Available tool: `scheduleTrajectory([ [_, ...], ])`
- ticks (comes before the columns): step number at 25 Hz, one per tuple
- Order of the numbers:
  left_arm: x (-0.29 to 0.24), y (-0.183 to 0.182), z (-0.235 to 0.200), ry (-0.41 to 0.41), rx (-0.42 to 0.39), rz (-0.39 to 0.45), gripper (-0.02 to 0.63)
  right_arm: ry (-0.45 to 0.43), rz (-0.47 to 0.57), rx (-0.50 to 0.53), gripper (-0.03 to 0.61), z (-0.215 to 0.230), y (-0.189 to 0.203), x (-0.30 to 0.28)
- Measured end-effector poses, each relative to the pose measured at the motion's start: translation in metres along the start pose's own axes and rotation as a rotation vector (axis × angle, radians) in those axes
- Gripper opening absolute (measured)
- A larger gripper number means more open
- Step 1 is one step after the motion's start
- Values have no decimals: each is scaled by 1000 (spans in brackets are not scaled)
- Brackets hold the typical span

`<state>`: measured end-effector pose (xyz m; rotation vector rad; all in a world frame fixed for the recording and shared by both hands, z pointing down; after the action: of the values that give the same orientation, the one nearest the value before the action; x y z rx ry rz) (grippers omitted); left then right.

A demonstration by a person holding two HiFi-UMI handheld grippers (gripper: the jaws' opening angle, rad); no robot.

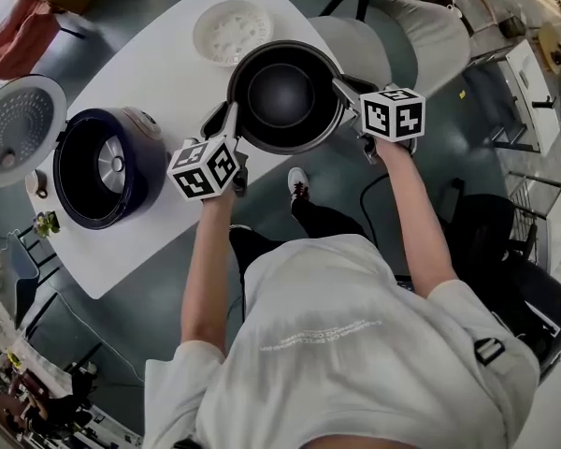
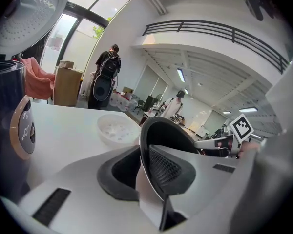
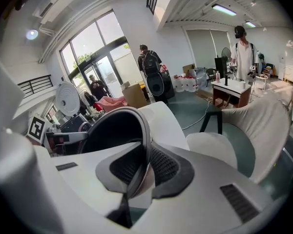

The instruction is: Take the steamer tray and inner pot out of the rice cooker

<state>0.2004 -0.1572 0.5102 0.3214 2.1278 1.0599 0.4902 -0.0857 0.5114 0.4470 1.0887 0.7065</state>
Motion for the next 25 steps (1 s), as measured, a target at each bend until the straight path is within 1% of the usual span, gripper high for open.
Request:
scheduleTrajectory([
  [8,-21,-5,-13,-44,9,-15,75,-46,-19,-31,81,12,-14,-31],
  [12,-27,-8,-22,-63,17,-21,80,-64,-13,-23,80,11,-24,-44],
  [17,-40,-18,-30,-78,21,-8,83,-60,4,-14,81,16,-42,-64],
  [25,-56,-38,-51,-99,2,15,91,-50,15,44,101,13,-67,-94],
])
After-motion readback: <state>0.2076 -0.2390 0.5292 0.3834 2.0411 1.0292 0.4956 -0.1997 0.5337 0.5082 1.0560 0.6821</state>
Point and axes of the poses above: the fingertips, and each gripper's own axes: x backward along the fingers, z to its right, y out of its underside, the point moved 8 cm from there along x, backward along the fingers, and after that the axes turned 3 degrees about -x, right-handed, at the moved point
